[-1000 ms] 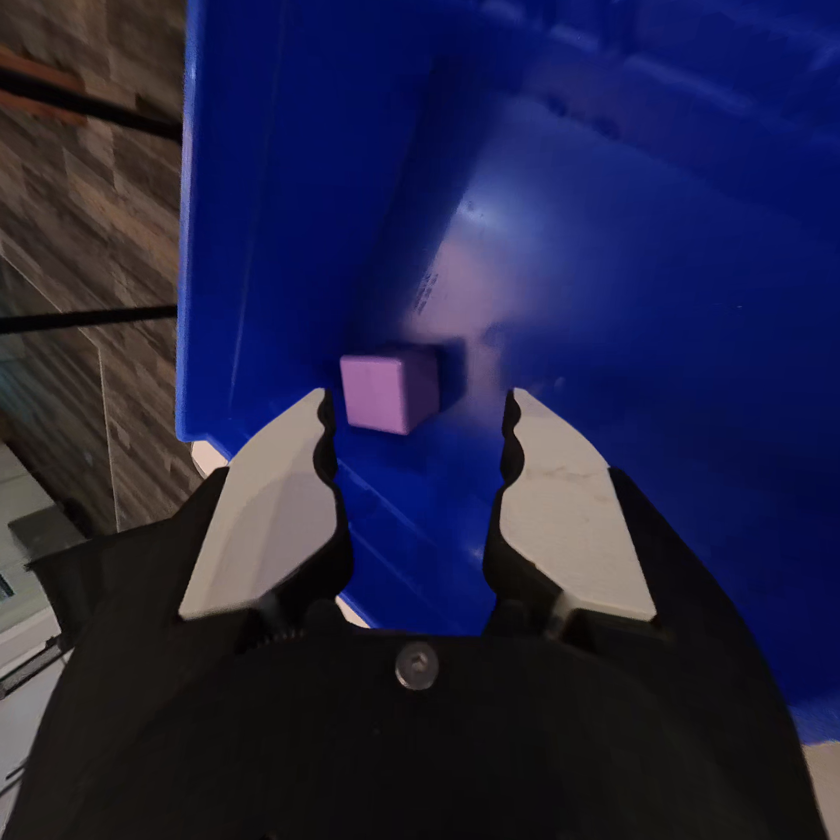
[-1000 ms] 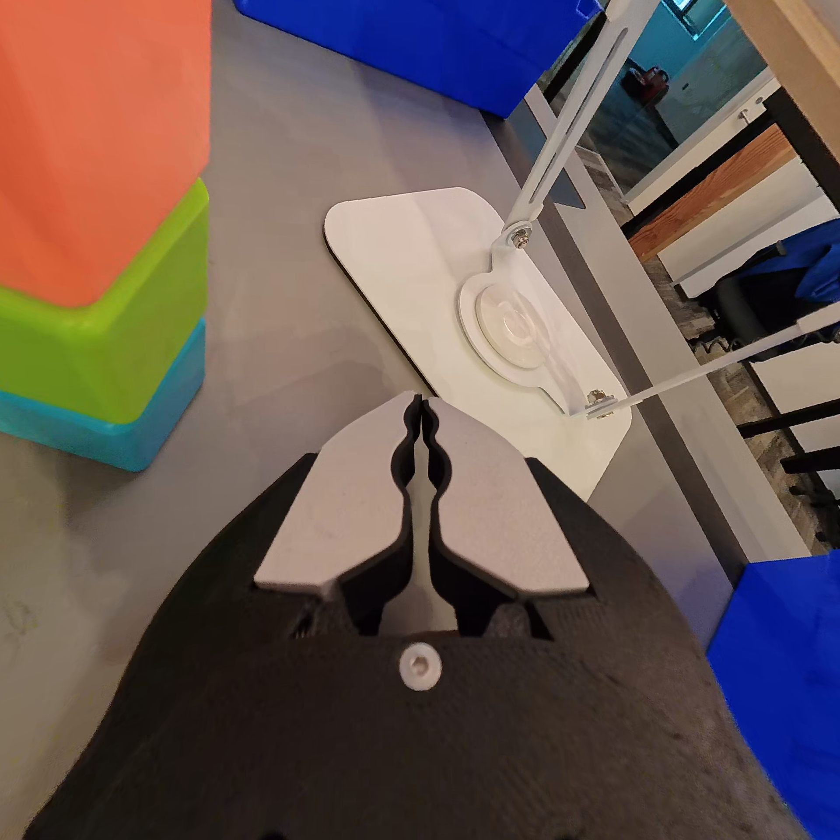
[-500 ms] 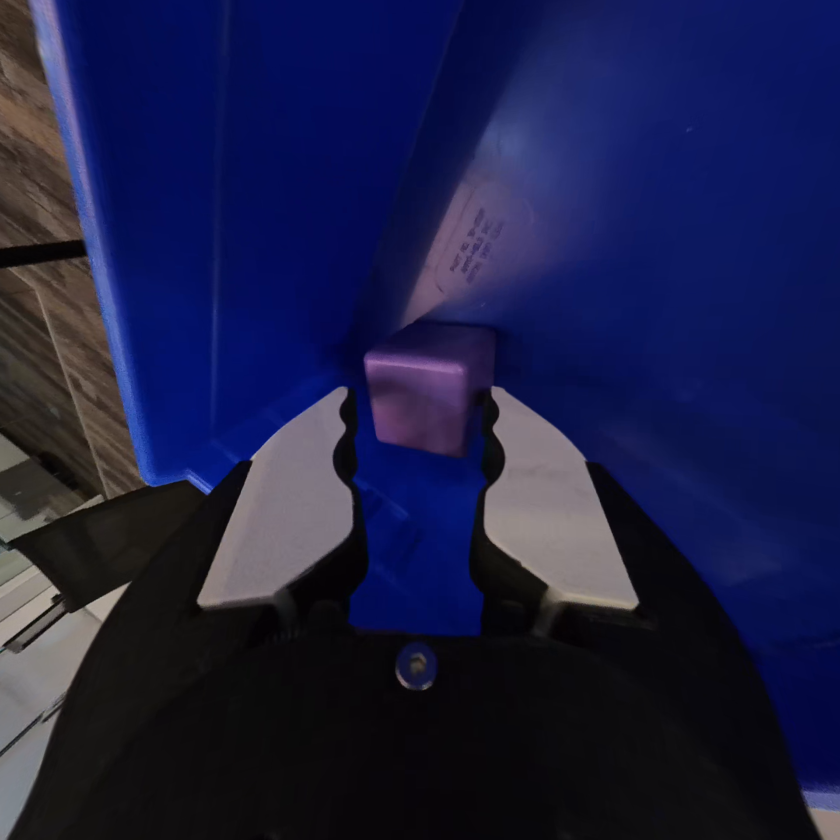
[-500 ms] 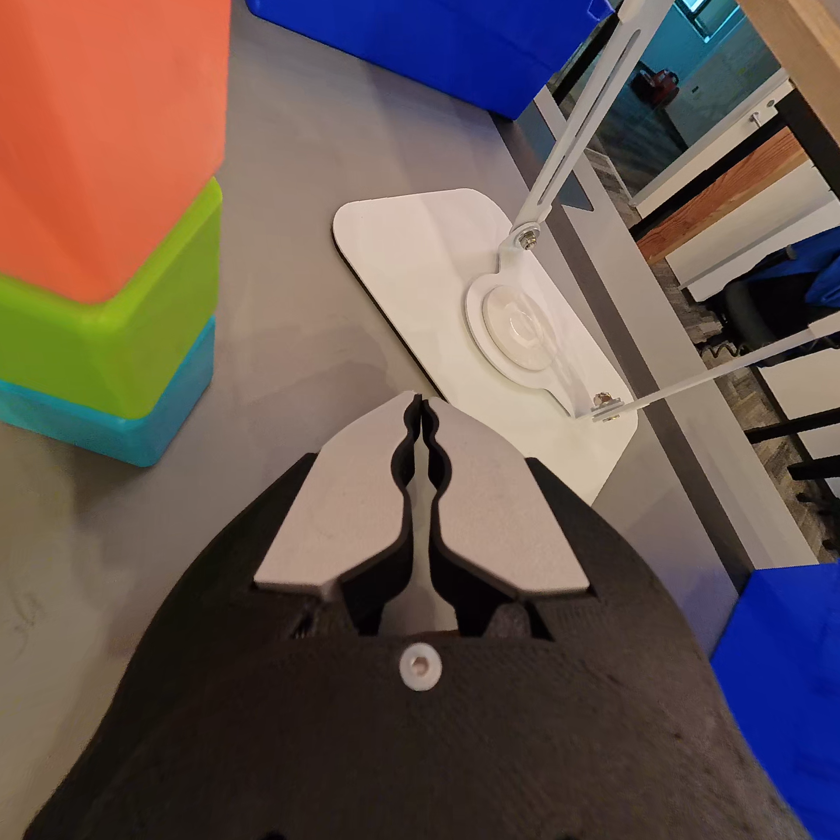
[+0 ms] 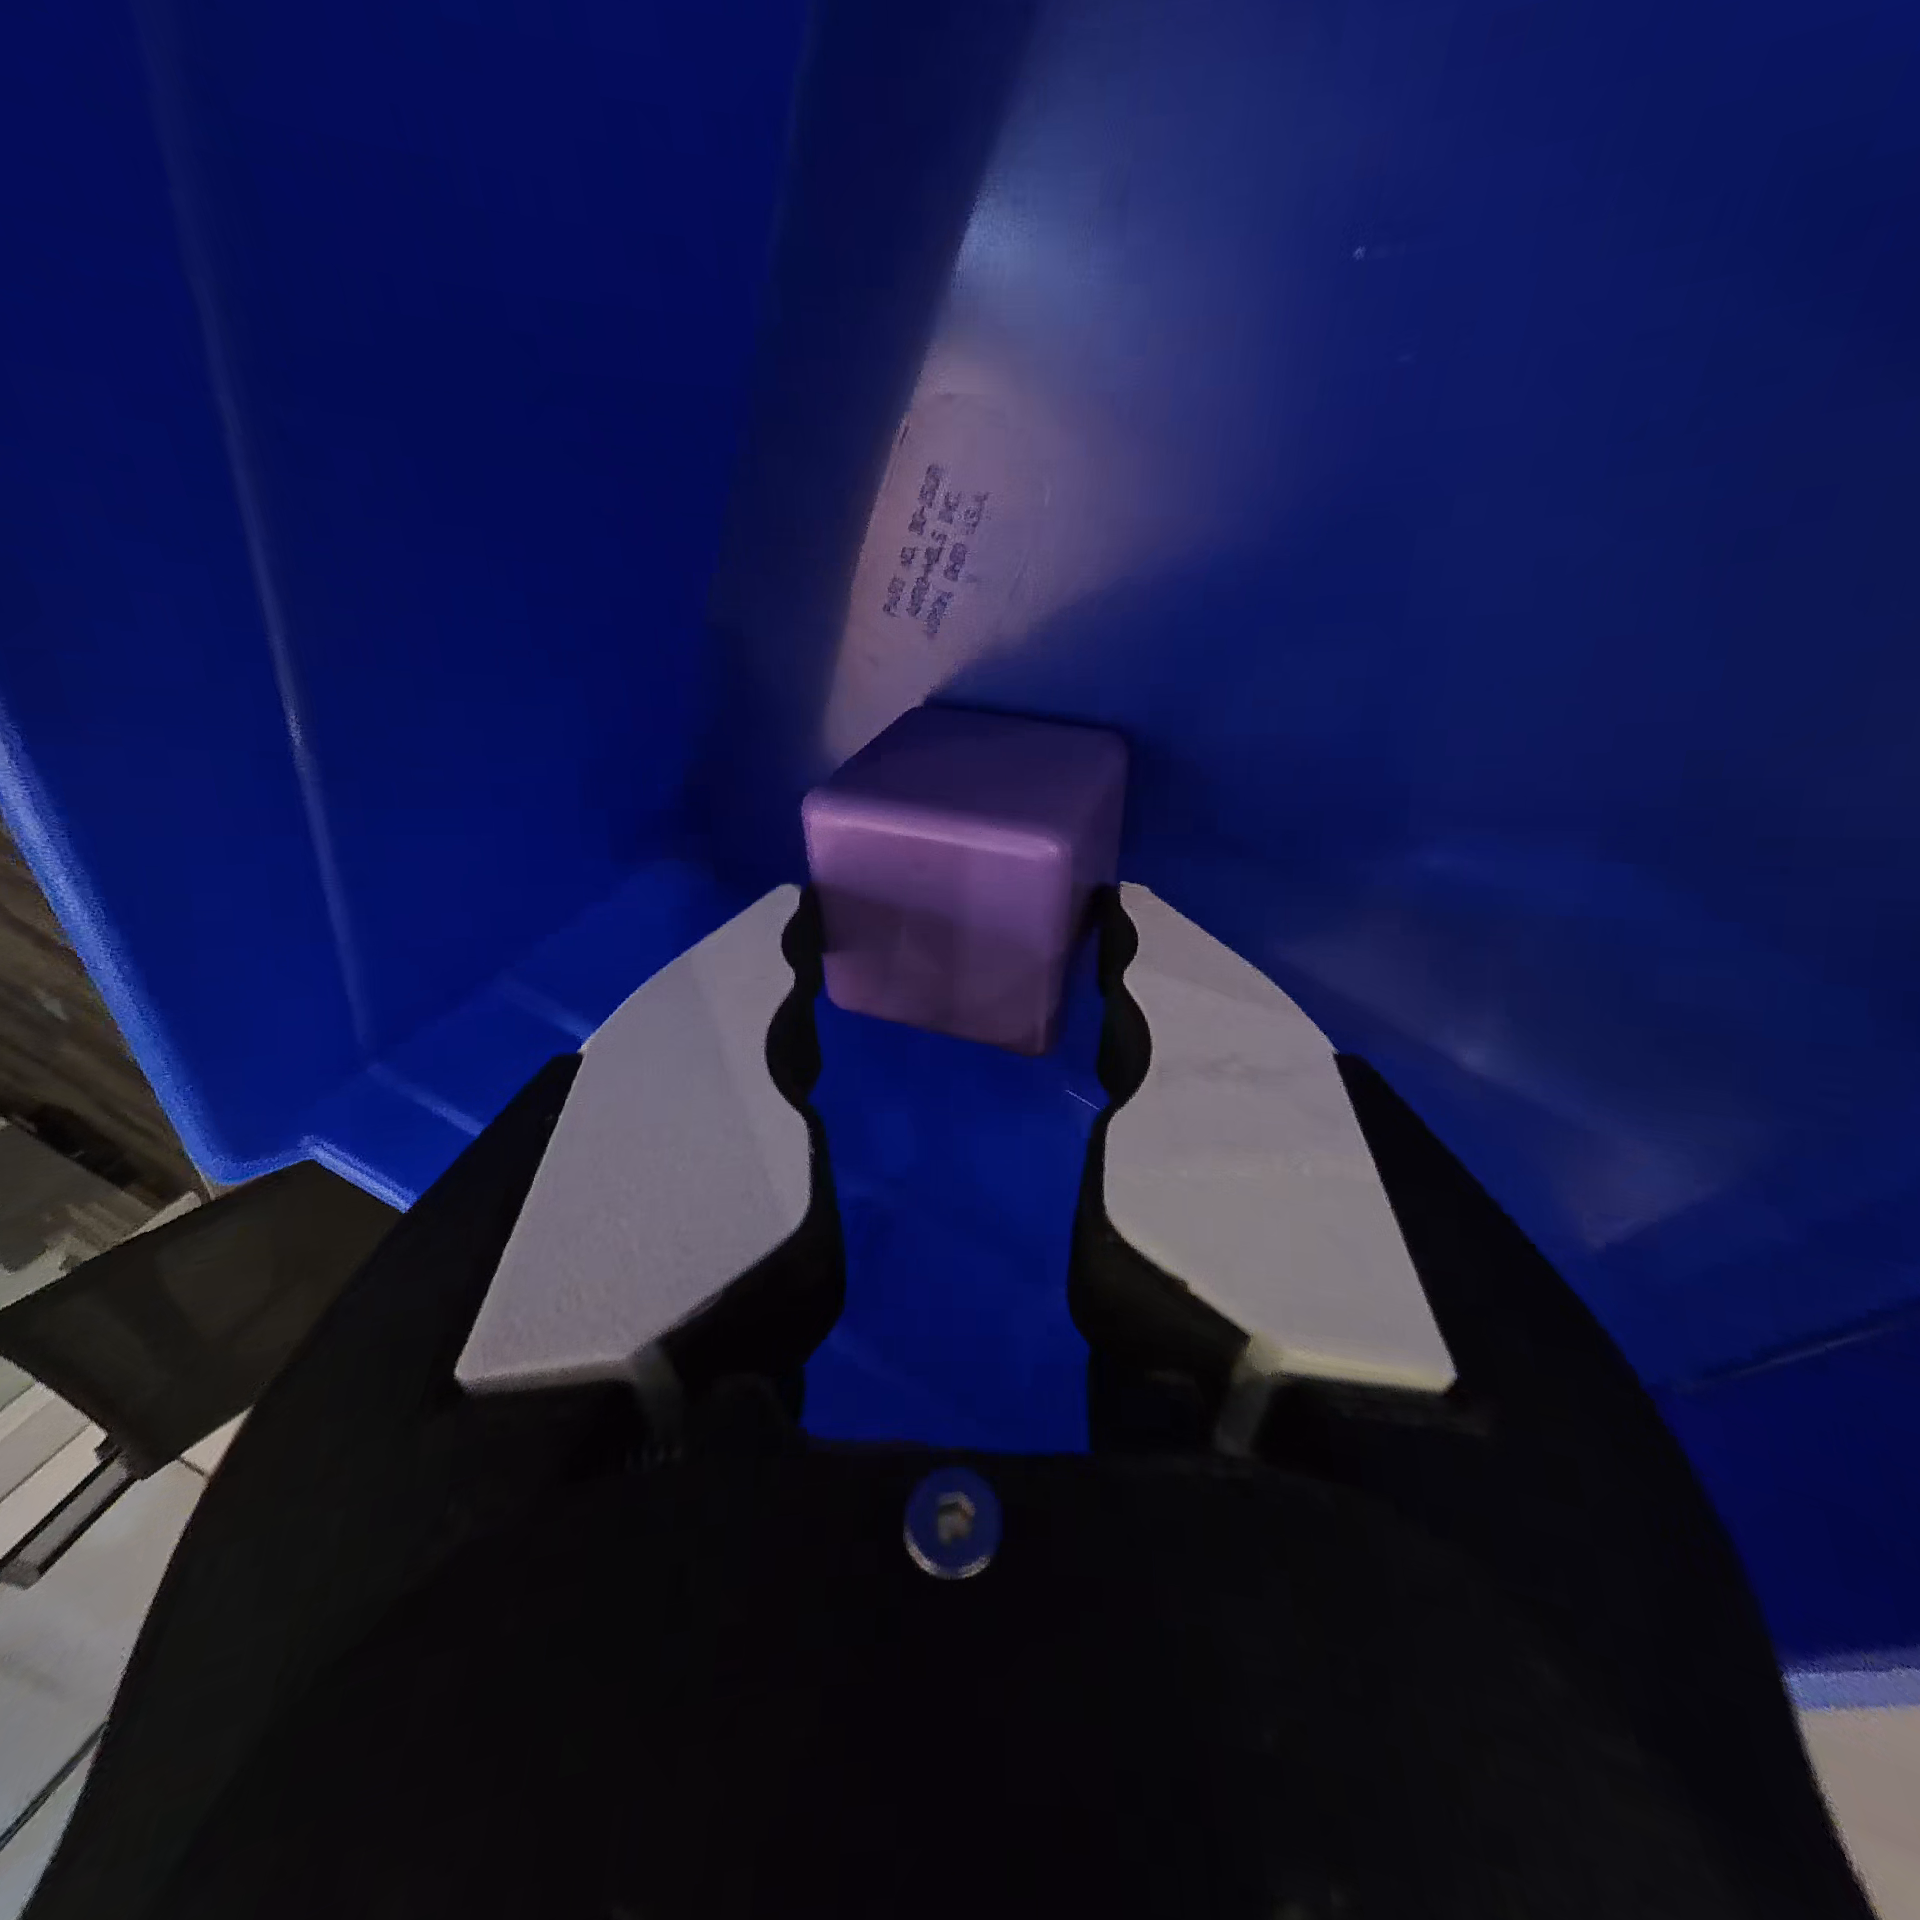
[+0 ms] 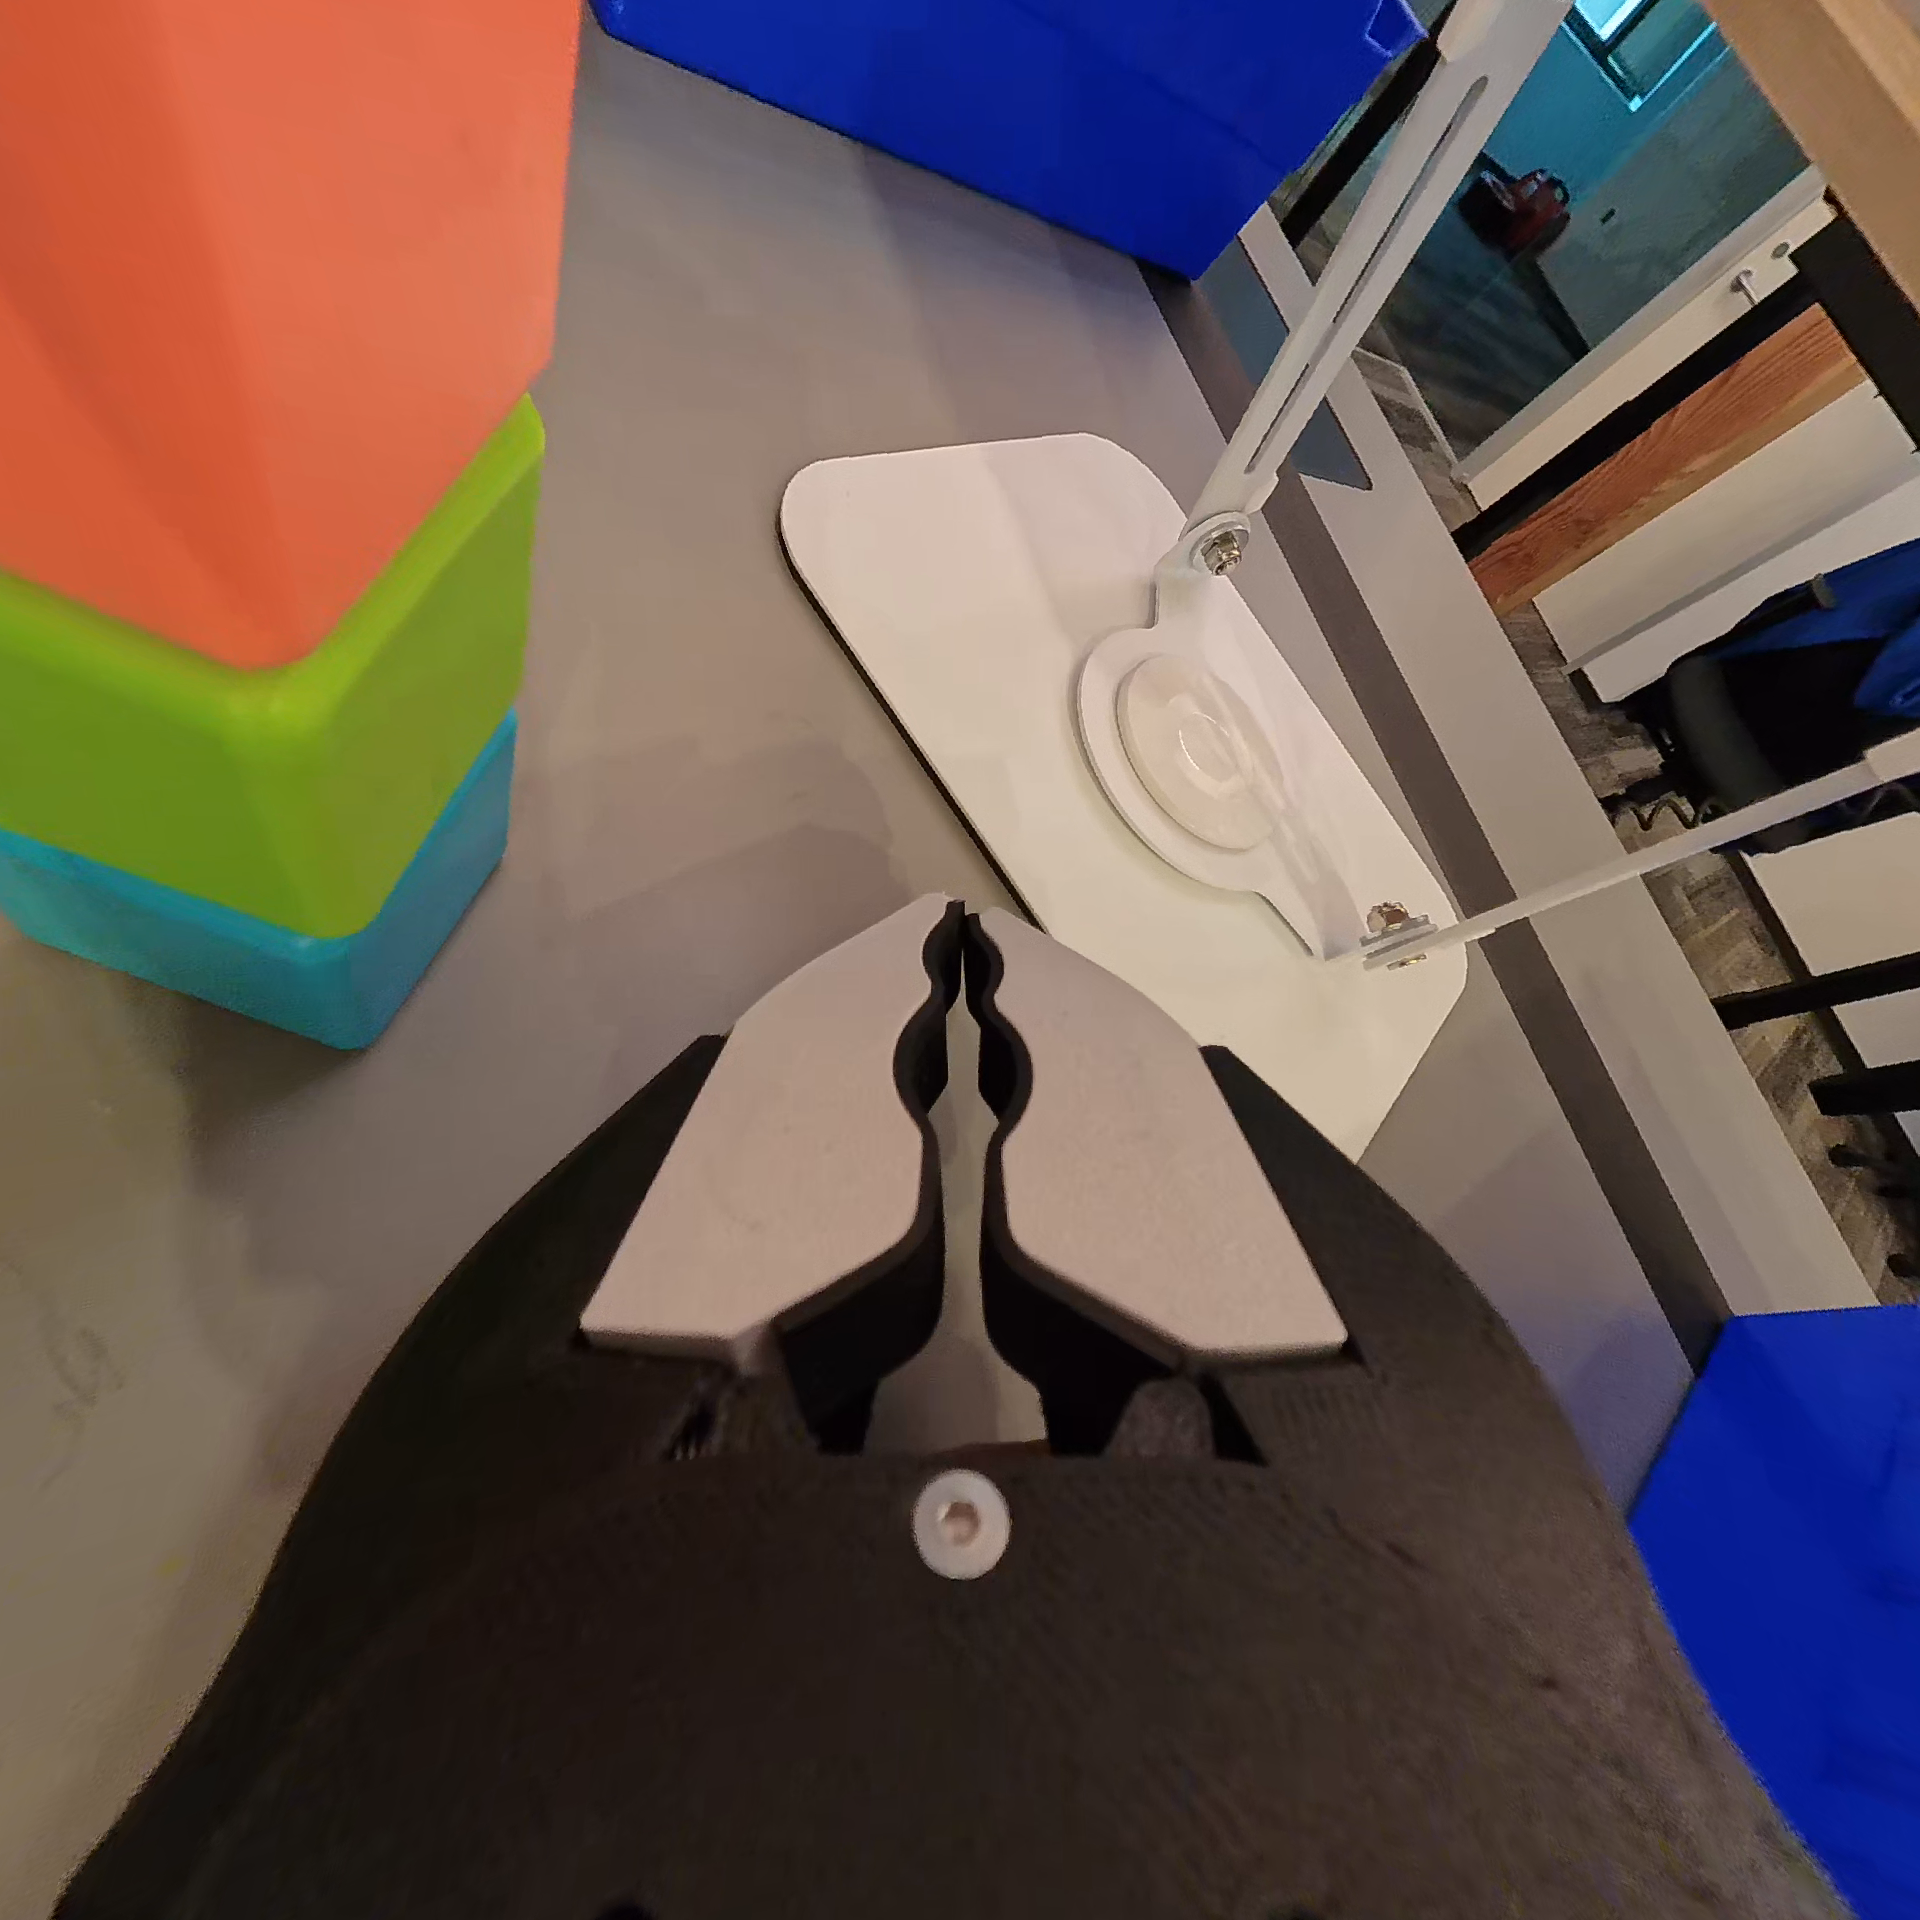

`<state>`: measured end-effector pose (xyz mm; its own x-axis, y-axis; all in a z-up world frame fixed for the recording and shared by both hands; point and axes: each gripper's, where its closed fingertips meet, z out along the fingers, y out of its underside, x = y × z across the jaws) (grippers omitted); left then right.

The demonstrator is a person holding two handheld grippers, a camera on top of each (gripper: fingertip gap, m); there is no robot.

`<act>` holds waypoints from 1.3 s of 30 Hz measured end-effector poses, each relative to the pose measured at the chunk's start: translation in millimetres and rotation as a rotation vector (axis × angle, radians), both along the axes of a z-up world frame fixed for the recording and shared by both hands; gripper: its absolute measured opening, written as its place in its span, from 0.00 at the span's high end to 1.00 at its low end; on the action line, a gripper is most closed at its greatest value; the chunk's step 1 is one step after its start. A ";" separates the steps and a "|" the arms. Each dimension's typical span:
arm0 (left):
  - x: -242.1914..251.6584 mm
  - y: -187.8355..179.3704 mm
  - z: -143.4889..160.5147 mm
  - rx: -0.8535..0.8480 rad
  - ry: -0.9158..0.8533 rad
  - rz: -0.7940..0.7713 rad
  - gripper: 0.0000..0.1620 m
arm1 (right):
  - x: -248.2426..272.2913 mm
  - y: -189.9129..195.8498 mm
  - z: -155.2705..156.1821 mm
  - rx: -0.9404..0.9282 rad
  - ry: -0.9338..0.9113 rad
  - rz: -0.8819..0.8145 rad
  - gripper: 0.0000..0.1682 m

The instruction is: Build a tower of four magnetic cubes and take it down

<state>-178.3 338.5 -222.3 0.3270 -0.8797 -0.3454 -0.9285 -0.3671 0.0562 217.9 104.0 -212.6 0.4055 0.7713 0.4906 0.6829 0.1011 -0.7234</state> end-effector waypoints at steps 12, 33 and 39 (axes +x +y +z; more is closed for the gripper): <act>43.7 -64.1 65.3 0.098 -0.167 -0.136 0.69 | 0.2 0.3 0.3 -0.009 0.007 -0.001 1.00; 262.9 -267.8 155.7 0.037 -0.250 -0.777 0.69 | -0.1 -0.3 -0.1 -0.006 0.002 0.003 1.00; 311.3 -293.3 151.8 -0.001 -0.224 -0.839 0.69 | 0.4 -0.3 0.1 -0.007 0.004 0.004 1.00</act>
